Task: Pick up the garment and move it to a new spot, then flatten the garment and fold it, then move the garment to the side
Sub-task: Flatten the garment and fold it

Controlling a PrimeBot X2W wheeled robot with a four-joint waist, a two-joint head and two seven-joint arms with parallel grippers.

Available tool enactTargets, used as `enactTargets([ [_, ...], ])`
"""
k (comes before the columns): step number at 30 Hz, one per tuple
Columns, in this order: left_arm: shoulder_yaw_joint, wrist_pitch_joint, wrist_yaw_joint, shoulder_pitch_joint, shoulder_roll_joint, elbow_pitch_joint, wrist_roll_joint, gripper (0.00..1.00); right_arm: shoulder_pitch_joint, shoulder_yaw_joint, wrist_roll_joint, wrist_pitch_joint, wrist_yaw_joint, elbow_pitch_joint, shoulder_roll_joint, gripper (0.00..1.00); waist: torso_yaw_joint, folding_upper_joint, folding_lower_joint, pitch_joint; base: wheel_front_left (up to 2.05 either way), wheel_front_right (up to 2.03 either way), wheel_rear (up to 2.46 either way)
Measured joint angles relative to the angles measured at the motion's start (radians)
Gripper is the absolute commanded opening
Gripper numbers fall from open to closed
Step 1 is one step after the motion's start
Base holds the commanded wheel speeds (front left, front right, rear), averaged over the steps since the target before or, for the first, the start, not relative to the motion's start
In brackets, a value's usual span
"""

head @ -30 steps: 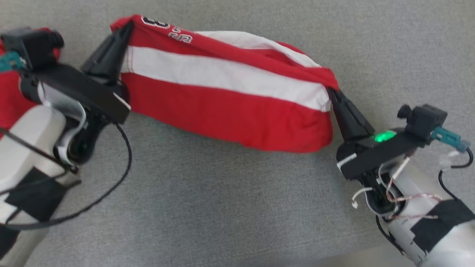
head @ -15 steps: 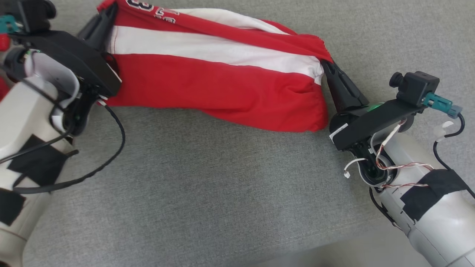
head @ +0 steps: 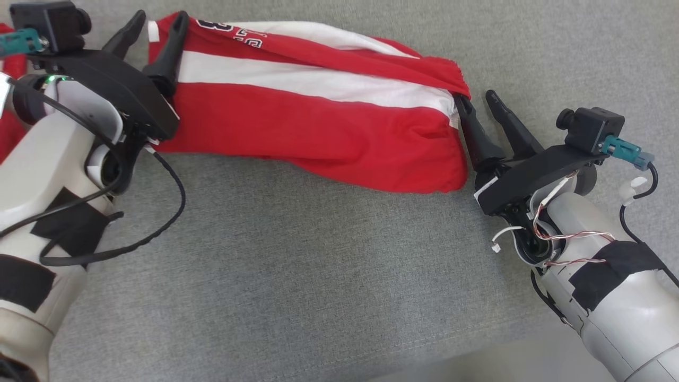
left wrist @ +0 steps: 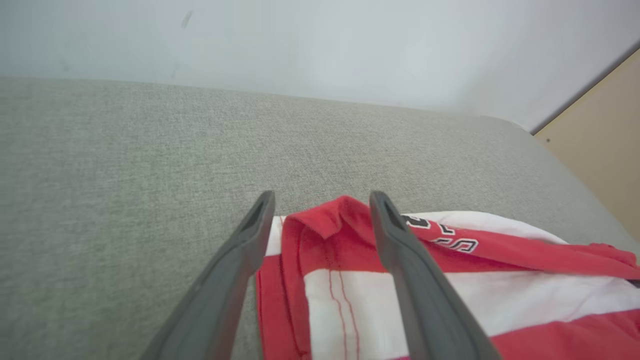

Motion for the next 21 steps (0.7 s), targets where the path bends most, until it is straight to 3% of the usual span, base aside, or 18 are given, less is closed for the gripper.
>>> enactTargets([
  [6,-0.026,-0.036,-0.001,0.005,0.004,0.018,0.01,1.0,0.002,0.009,-0.001,-0.009,0.0,0.025,-0.006,1.0,0.018,0.0,0.0,-0.049,0.0,0.0,0.0],
  [21,-0.138,-0.098,-0.001,0.154,0.107,-0.157,0.007,1.0,0.077,0.046,-0.017,-0.016,0.0,0.038,-0.069,1.0,0.05,-0.0002,-0.0001,-0.198,0.0,0.0,0.0],
])
